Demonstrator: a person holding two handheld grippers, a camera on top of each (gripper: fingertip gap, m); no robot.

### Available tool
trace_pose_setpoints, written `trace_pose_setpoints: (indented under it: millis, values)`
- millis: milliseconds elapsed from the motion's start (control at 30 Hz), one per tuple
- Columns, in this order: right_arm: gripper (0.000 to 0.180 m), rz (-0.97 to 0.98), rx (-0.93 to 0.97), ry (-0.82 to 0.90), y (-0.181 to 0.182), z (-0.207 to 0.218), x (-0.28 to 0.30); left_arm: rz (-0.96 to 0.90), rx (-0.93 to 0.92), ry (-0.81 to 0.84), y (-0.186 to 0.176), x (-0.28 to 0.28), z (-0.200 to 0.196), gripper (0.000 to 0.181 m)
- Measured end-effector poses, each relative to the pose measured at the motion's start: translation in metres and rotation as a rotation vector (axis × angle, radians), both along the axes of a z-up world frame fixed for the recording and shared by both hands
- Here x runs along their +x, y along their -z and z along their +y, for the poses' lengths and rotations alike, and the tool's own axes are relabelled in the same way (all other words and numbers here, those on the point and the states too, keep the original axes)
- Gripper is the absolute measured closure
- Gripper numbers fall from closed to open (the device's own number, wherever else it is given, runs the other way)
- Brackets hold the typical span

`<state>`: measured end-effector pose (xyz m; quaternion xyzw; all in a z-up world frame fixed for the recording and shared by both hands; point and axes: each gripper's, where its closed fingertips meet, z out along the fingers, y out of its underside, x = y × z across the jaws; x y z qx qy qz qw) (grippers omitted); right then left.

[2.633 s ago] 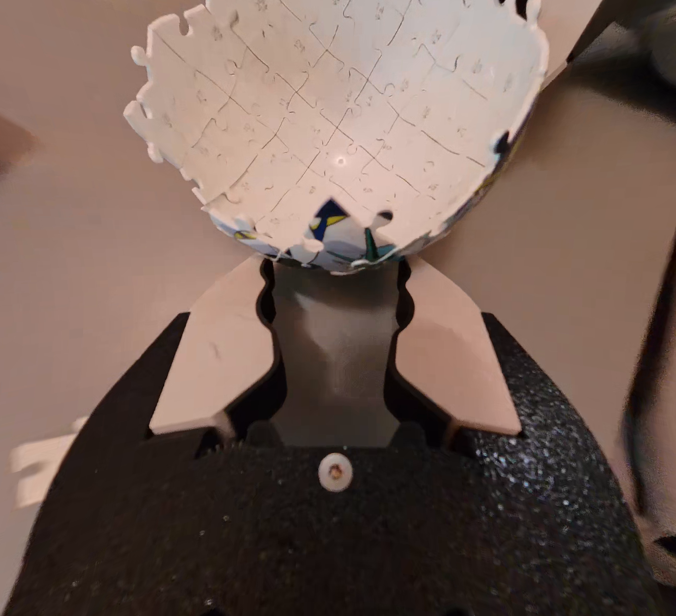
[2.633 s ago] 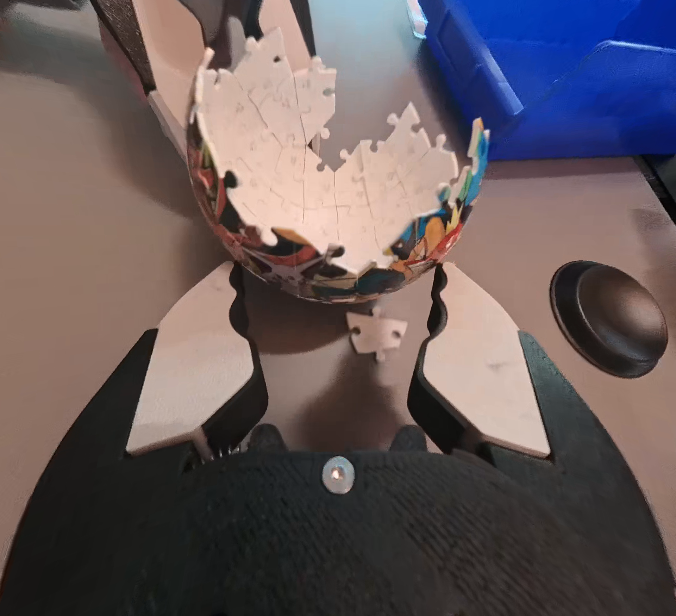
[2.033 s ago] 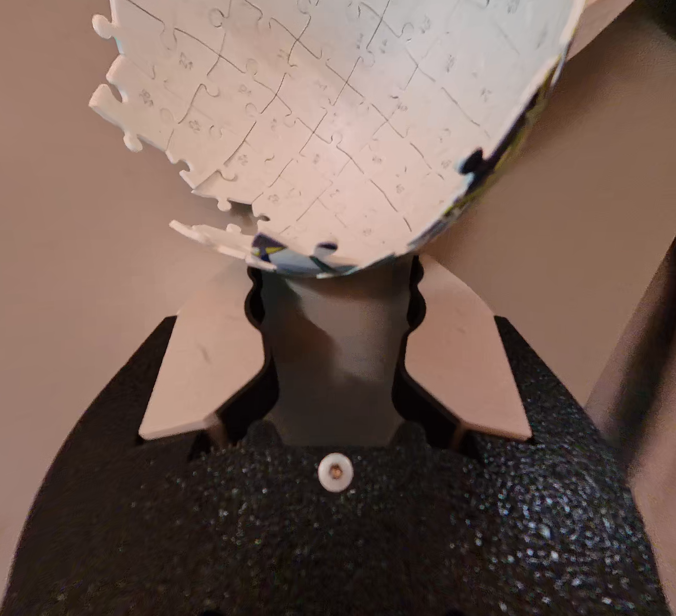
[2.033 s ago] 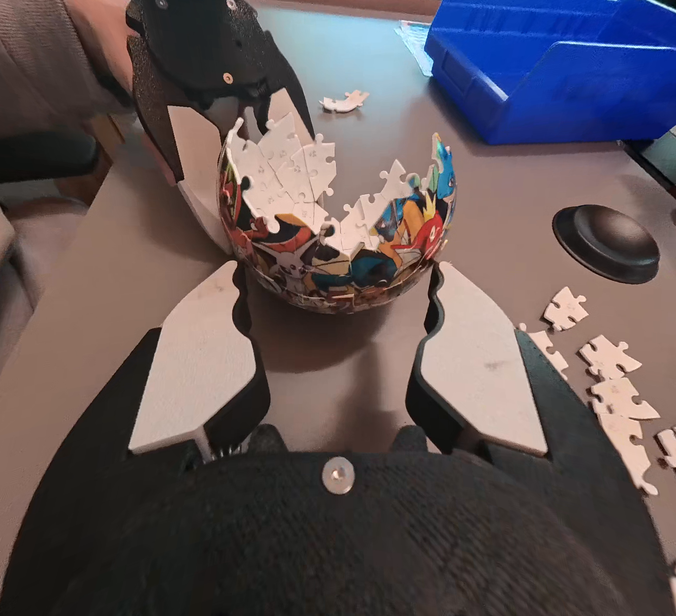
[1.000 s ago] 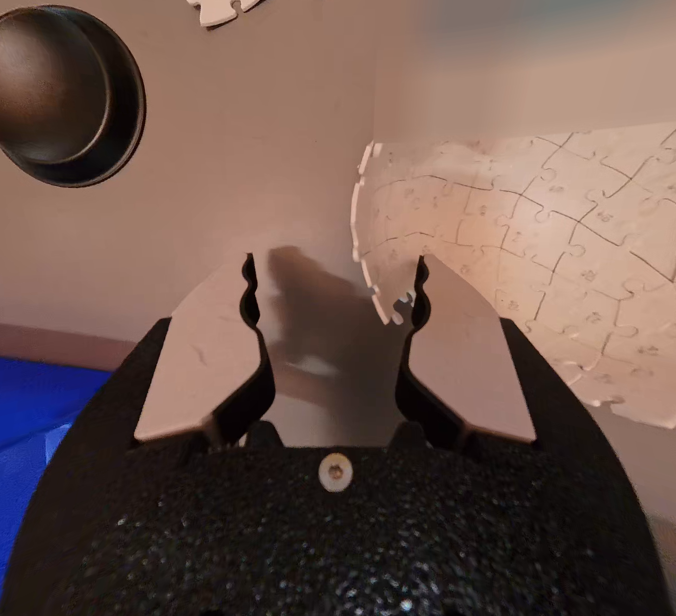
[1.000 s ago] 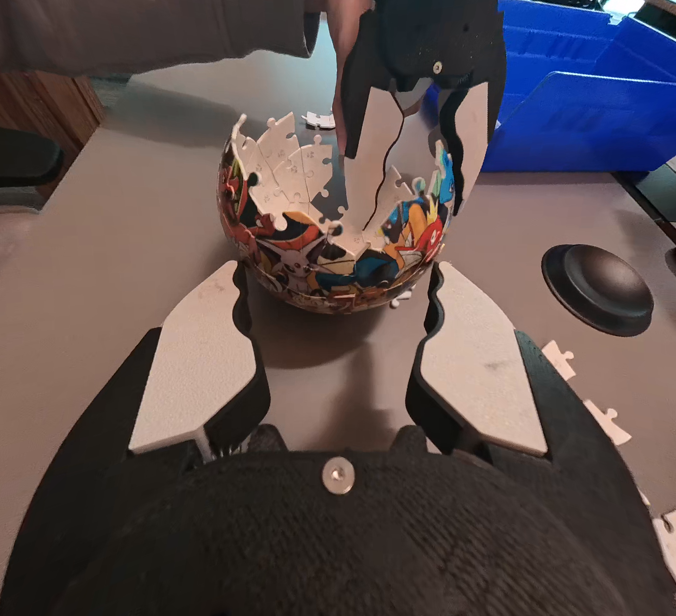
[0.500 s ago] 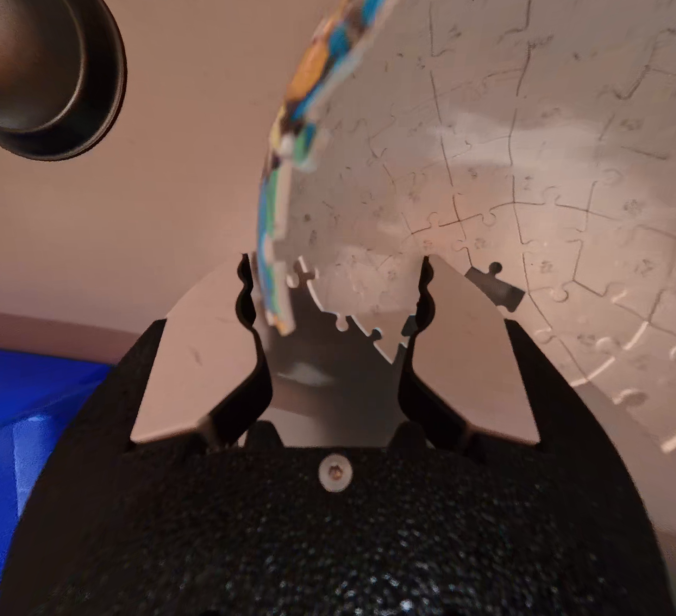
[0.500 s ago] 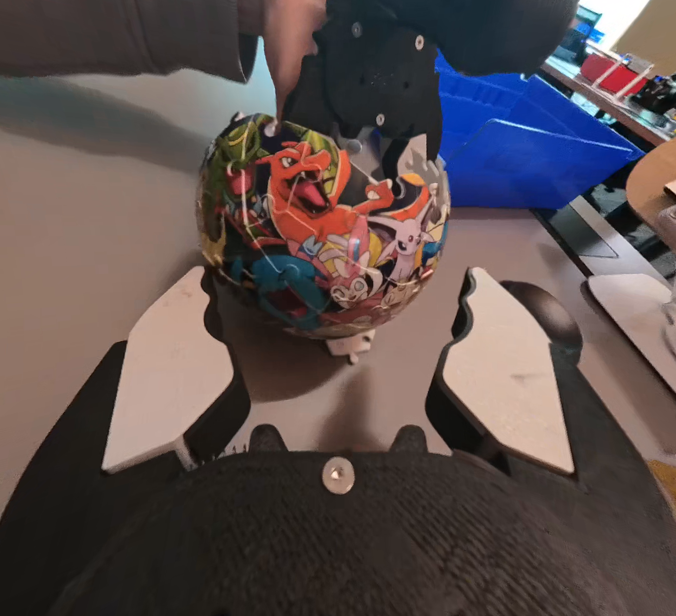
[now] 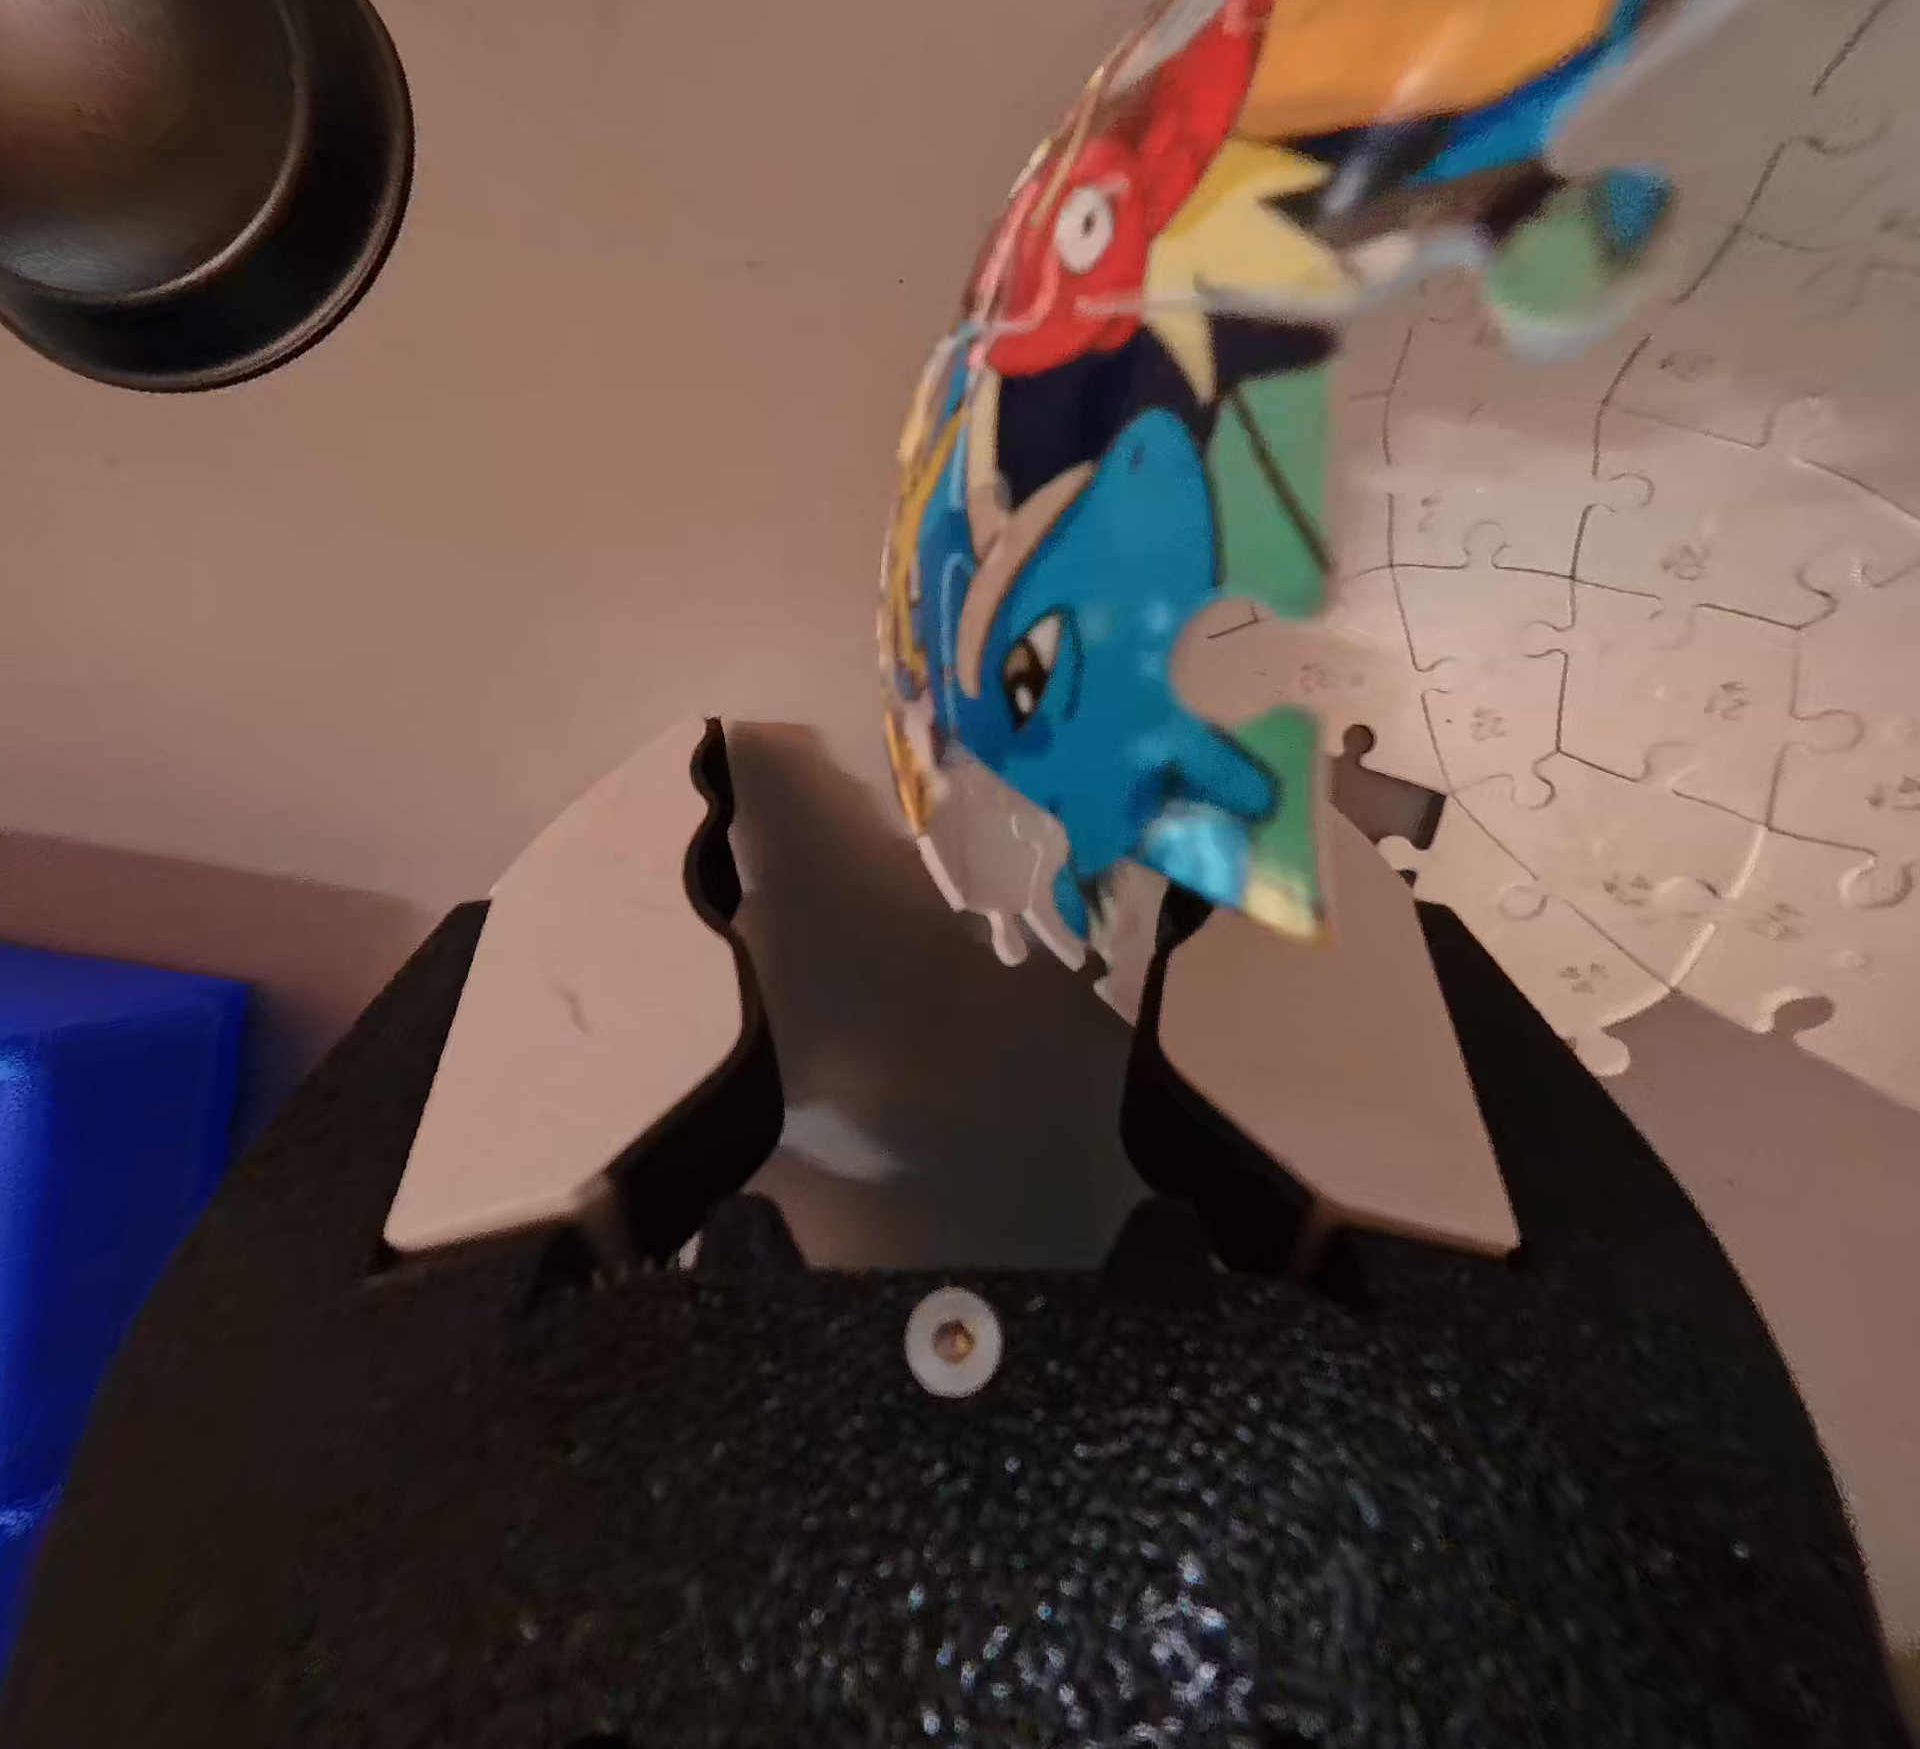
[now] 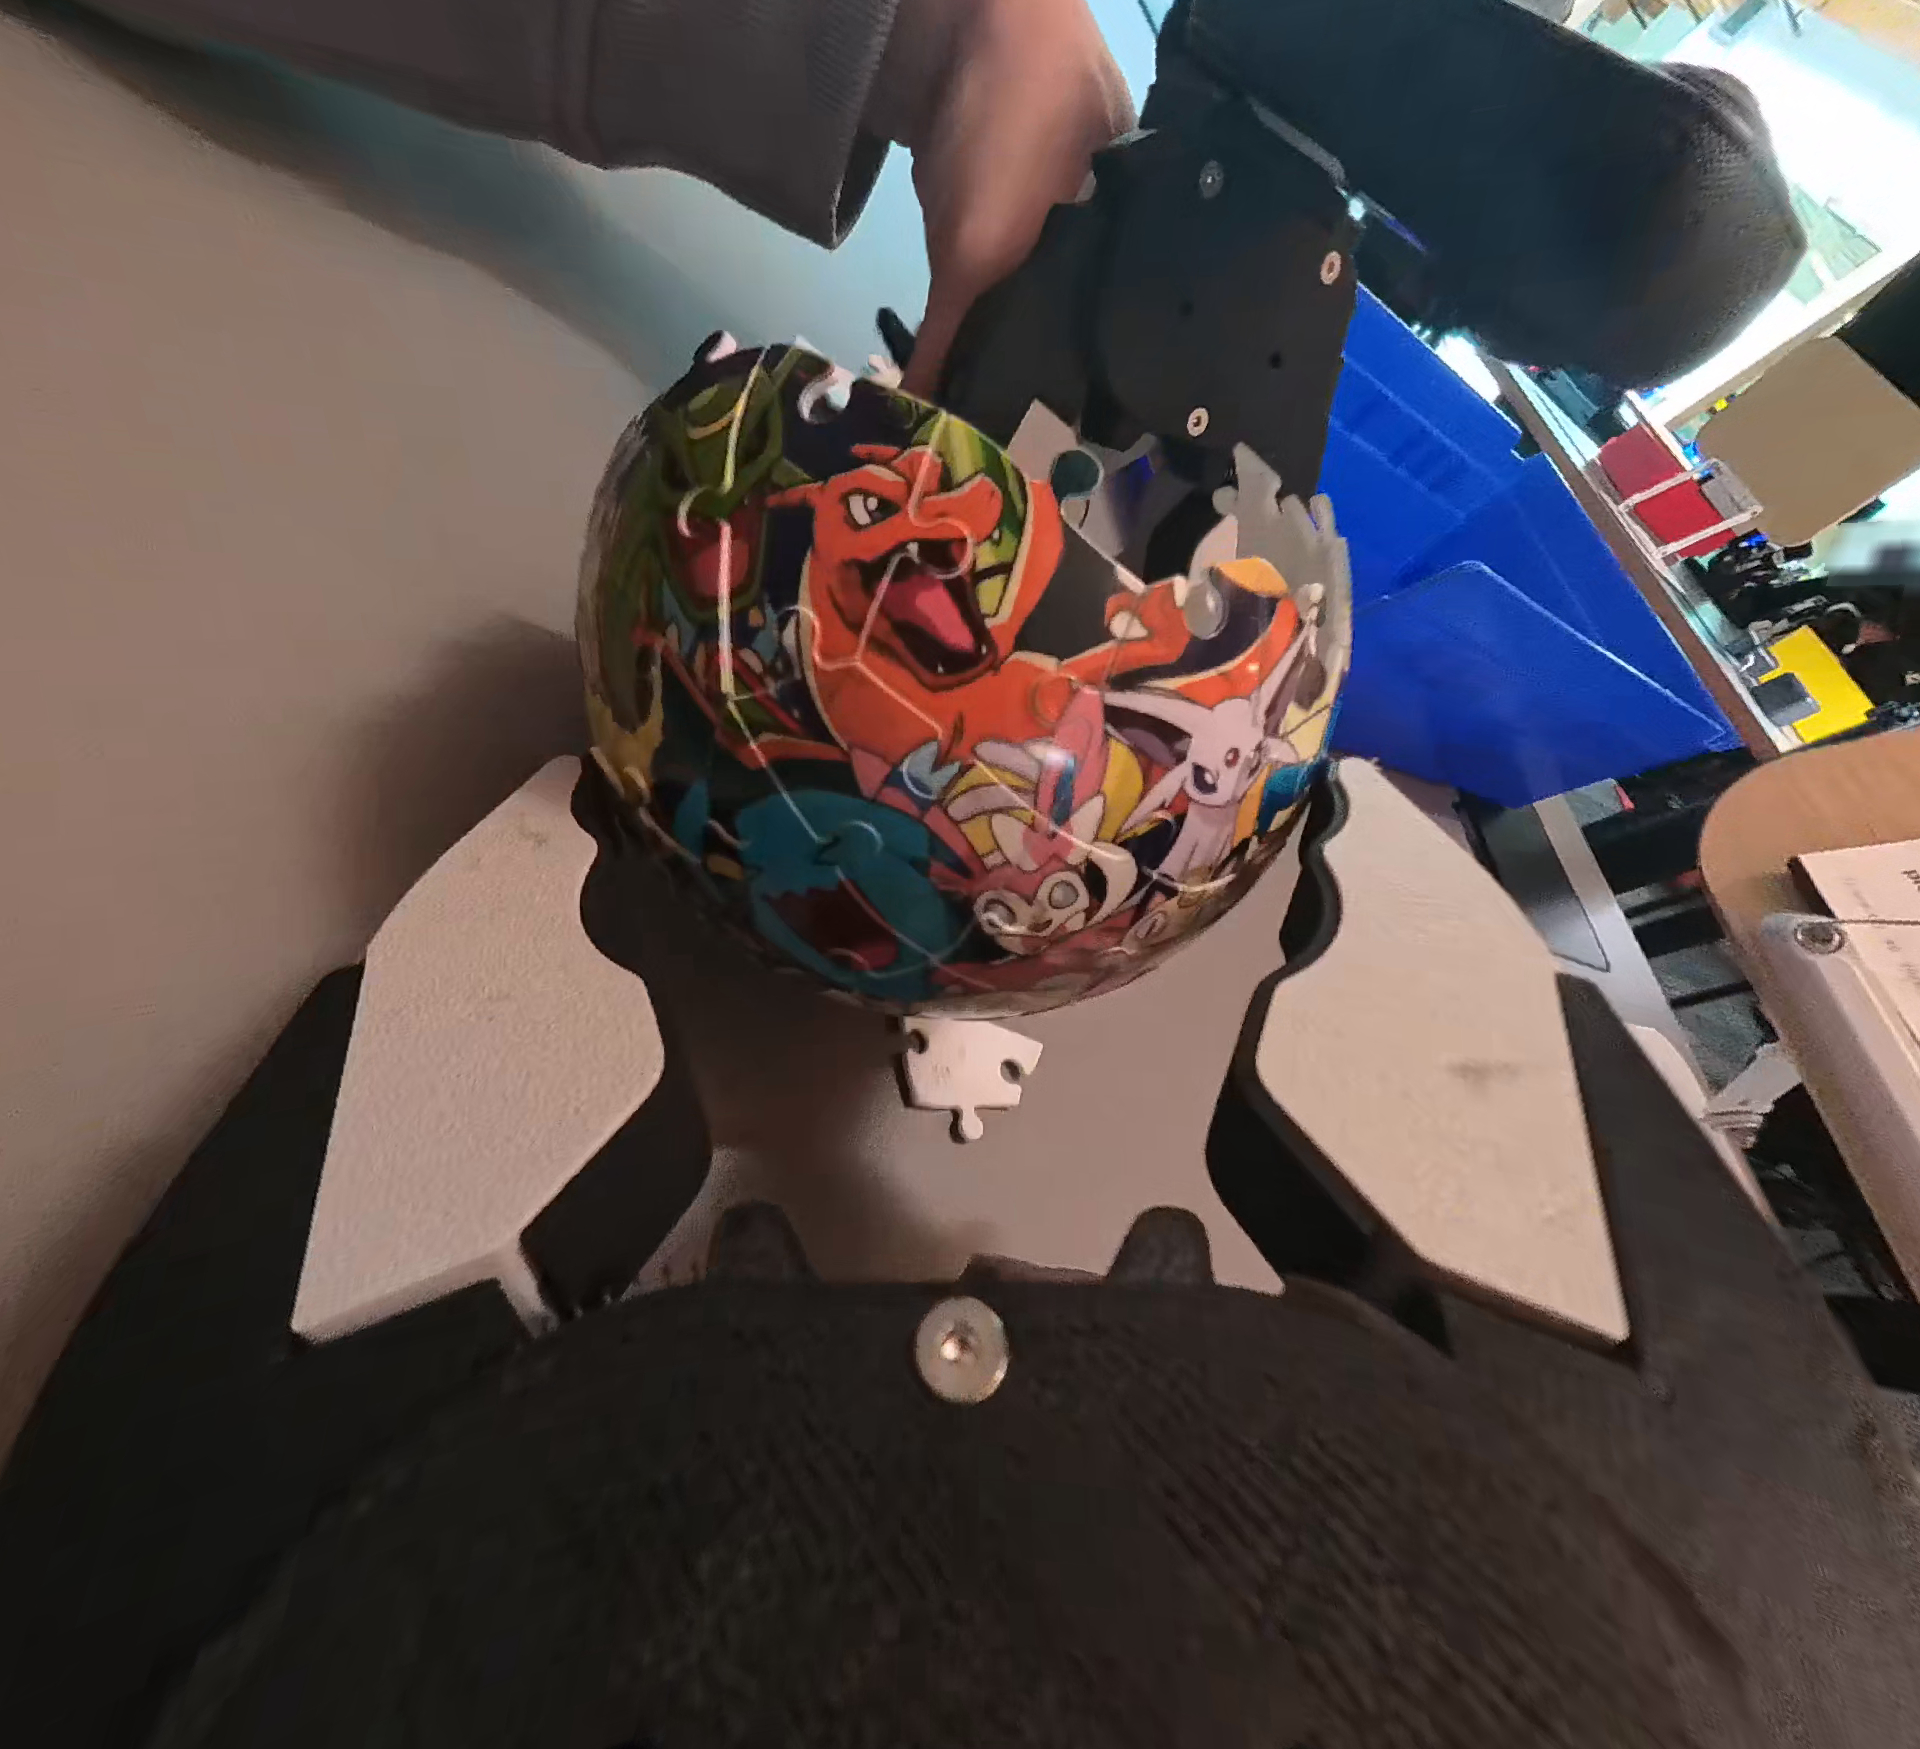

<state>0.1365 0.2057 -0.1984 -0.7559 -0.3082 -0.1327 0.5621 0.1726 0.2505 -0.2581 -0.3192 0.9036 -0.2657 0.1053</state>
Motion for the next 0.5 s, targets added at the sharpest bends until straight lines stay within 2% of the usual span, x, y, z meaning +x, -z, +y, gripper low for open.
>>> trace_pose_setpoints:
  millis: [400, 500]
  values:
    - [0.058, -0.059, 0.036, 0.014, -0.003, 0.008, -0.006, -0.043, -0.103, -0.067, -0.012, -0.007, 0.008, 0.099]
    - [0.058, -0.068, 0.038, 0.011, -0.003, 0.009, -0.008, -0.036, -0.076, -0.078, -0.016, -0.014, 0.015, 0.099]
